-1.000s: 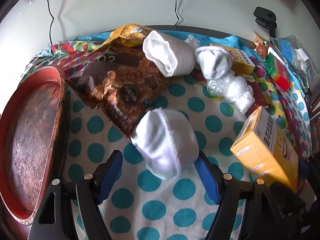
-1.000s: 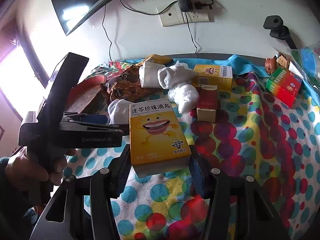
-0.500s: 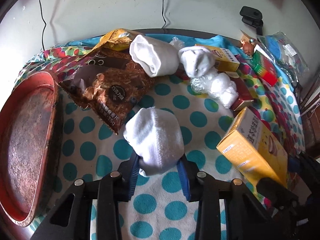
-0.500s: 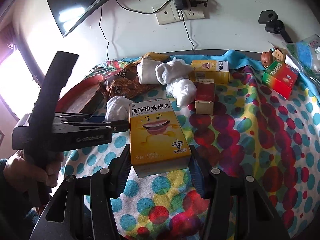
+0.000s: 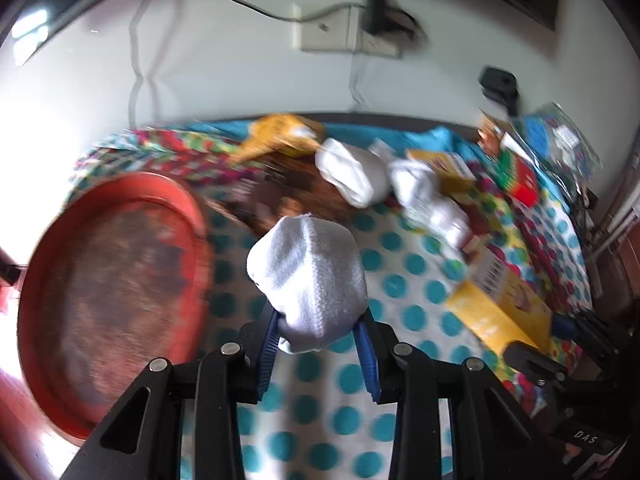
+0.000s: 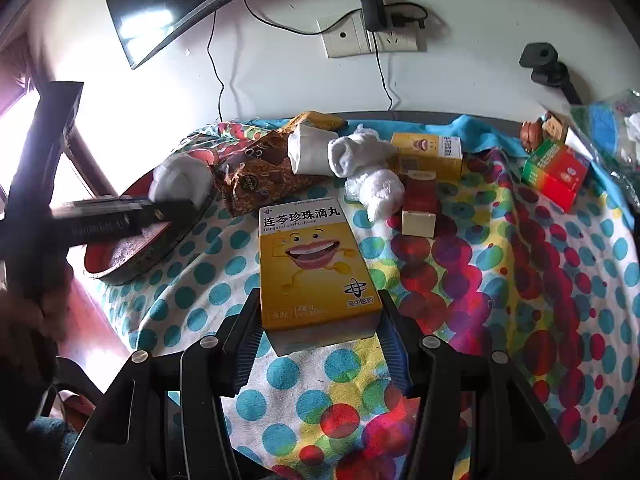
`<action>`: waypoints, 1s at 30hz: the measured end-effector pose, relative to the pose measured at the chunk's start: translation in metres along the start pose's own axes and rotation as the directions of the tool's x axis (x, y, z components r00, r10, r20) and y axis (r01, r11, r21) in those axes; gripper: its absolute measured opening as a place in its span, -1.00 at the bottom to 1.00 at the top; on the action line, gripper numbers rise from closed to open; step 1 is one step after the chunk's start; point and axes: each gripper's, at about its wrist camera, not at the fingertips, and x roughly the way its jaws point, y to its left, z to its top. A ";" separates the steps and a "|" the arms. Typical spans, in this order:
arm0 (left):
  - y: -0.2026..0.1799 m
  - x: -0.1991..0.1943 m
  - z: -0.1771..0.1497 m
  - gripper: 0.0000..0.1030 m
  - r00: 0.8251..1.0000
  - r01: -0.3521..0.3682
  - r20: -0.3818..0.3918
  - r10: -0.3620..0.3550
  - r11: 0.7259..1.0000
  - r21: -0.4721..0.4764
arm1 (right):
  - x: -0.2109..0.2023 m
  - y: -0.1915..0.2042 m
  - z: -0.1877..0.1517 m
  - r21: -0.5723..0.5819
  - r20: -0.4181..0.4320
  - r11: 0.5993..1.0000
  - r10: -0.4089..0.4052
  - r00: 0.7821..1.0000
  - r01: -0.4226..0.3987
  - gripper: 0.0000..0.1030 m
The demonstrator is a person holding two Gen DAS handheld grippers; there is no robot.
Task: Organize objects
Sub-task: 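Carry both items to the red tray and release the sock from the left gripper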
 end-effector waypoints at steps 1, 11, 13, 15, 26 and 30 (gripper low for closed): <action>0.009 -0.003 0.002 -0.31 1.000 -0.012 0.006 0.012 1.000 -0.010 | -0.001 0.002 0.001 -0.004 0.000 1.000 0.000 1.000 0.000 0.00; 0.127 -0.010 0.019 -0.31 0.983 -0.180 0.024 0.184 0.976 -0.121 | -0.005 0.019 0.003 -0.032 -0.006 0.999 -0.024 1.000 0.024 0.00; 0.155 -0.009 0.023 -0.31 0.973 -0.223 0.028 0.229 0.965 -0.138 | -0.004 0.022 0.004 -0.039 -0.009 0.999 -0.033 0.999 0.033 0.01; 0.181 -0.003 0.027 -0.31 0.963 -0.264 0.022 0.270 0.954 -0.144 | -0.003 0.024 0.005 -0.041 -0.014 0.999 -0.035 0.999 0.034 0.01; 0.270 0.049 0.035 -0.31 0.956 -0.290 -0.097 0.277 0.944 -0.161 | 0.007 0.048 0.018 -0.079 -0.029 0.996 -0.052 0.998 0.050 0.00; 0.288 0.066 0.030 -0.31 0.959 -0.275 -0.129 0.253 0.942 -0.195 | 0.015 0.063 0.024 -0.108 -0.041 0.993 -0.053 0.998 0.049 0.00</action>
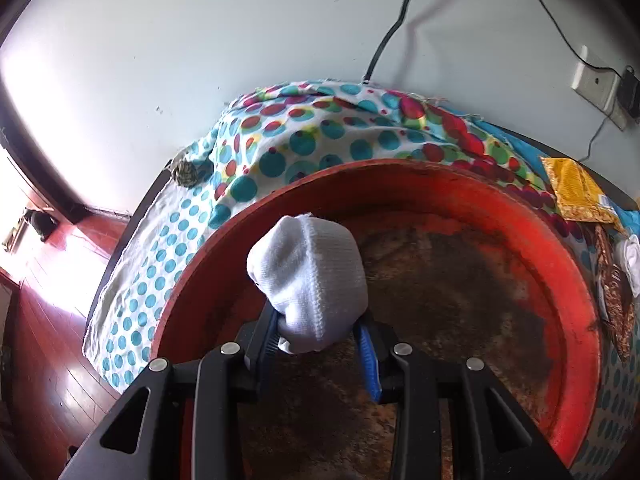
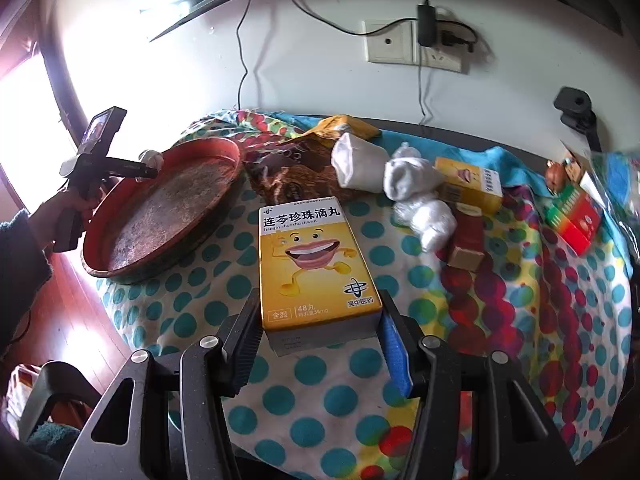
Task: Organize objects
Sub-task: 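Carry both items to the red tray and release the sock from the left gripper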
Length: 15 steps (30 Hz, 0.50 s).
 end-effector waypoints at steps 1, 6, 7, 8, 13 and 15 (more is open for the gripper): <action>0.003 0.003 0.000 -0.31 1.000 -0.002 -0.002 0.002 1.000 -0.004 | 0.002 0.003 0.002 -0.006 -0.005 1.000 0.005 1.000 -0.005 0.01; 0.016 0.012 -0.004 -0.30 1.000 0.003 -0.015 -0.003 1.000 -0.004 | 0.012 0.024 0.012 -0.036 -0.013 0.999 0.019 1.000 -0.020 0.00; 0.019 0.013 -0.005 -0.30 1.000 0.002 -0.020 -0.002 1.000 -0.003 | 0.014 0.030 0.014 -0.046 -0.013 0.999 0.022 1.000 -0.023 0.00; 0.020 0.016 -0.006 -0.29 1.000 0.005 -0.026 -0.005 1.000 -0.004 | 0.016 0.035 0.017 -0.054 -0.014 0.998 0.028 0.999 -0.029 0.00; 0.024 0.023 -0.009 -0.22 0.999 0.021 -0.035 -0.021 1.000 0.004 | 0.023 0.056 0.027 -0.087 -0.015 0.995 0.041 0.999 -0.042 0.01; 0.024 0.024 -0.009 -0.17 0.999 0.014 -0.042 -0.013 1.000 0.014 | 0.025 0.064 0.030 -0.098 -0.018 0.994 0.050 0.999 -0.052 0.00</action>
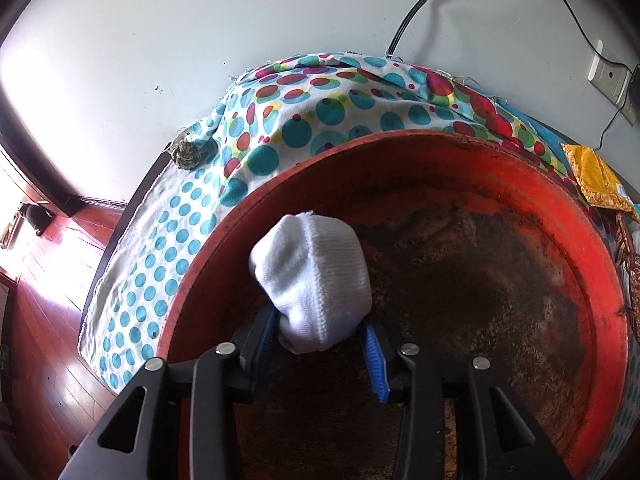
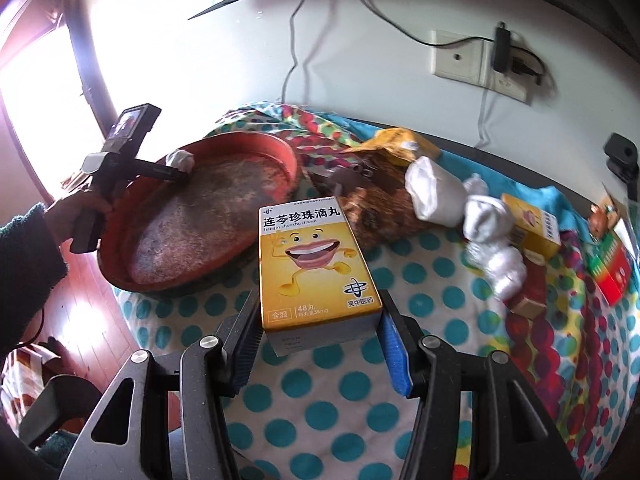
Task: Organize objects
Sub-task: 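Carry both items to the red tray and release the sock from the left gripper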
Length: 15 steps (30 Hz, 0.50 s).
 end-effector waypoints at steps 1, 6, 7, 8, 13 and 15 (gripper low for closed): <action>0.000 0.000 0.000 -0.15 1.000 -0.003 -0.004 0.003 1.000 0.003 | 0.001 0.005 0.003 -0.006 0.004 1.000 0.002 1.000 -0.002 0.00; 0.002 -0.012 -0.005 -0.14 1.000 -0.013 0.016 0.012 1.000 0.021 | 0.007 0.025 0.020 -0.045 0.021 0.999 0.030 0.999 -0.029 0.00; 0.003 -0.018 -0.007 -0.13 1.000 -0.002 0.026 0.002 1.000 0.018 | 0.010 0.030 0.025 -0.053 0.025 0.998 0.040 0.999 -0.039 0.00; 0.004 -0.023 -0.009 -0.13 0.999 0.006 0.035 -0.007 1.000 0.015 | 0.013 0.035 0.030 -0.058 0.029 0.998 0.042 0.999 -0.040 0.00; 0.014 -0.062 -0.030 -0.11 0.995 0.044 0.088 -0.041 0.998 -0.039 | 0.041 0.062 0.060 -0.093 0.029 0.992 0.091 0.995 -0.088 0.00; 0.019 -0.078 -0.045 -0.07 0.993 0.053 0.108 -0.045 0.996 -0.071 | 0.060 0.075 0.076 -0.109 0.015 0.988 0.113 0.993 -0.111 0.00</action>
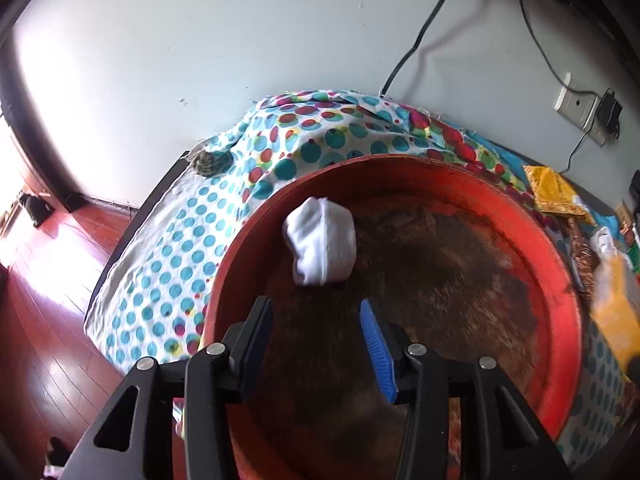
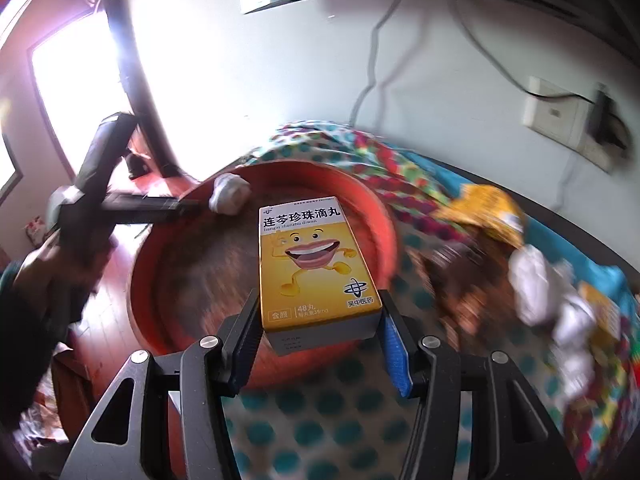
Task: Organize objects
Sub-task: 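Carry both items to the red tray and release the sock from the left gripper, then lower the yellow medicine box into the red tray and open the right gripper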
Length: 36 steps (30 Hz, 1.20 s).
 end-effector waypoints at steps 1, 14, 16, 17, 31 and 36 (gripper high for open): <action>0.003 -0.009 -0.007 -0.07 1.000 -0.005 0.008 0.005 1.000 -0.017 | 0.011 0.005 0.009 -0.012 -0.011 1.000 0.002 1.000 -0.002 0.00; 0.036 -0.064 -0.082 -0.01 0.999 -0.037 0.021 0.041 0.987 -0.157 | 0.150 0.049 0.088 -0.027 -0.162 1.000 0.002 0.987 -0.006 0.00; 0.039 -0.065 -0.087 -0.01 0.999 -0.045 0.013 0.047 0.988 -0.149 | 0.168 0.052 0.095 -0.025 -0.184 1.000 -0.012 0.983 0.007 0.00; 0.040 -0.065 -0.087 -0.01 0.999 -0.050 0.013 0.052 0.988 -0.145 | 0.173 0.053 0.097 -0.024 -0.190 1.000 -0.016 0.982 0.012 0.00; 0.038 -0.062 -0.083 -0.01 0.999 -0.047 0.006 0.048 0.989 -0.137 | 0.199 0.047 0.091 0.020 -0.248 1.000 -0.009 0.969 0.015 0.13; 0.028 -0.066 -0.075 -0.01 0.999 -0.031 0.025 0.035 0.992 -0.121 | 0.151 0.048 0.081 -0.003 -0.168 1.000 0.004 0.986 -0.004 0.31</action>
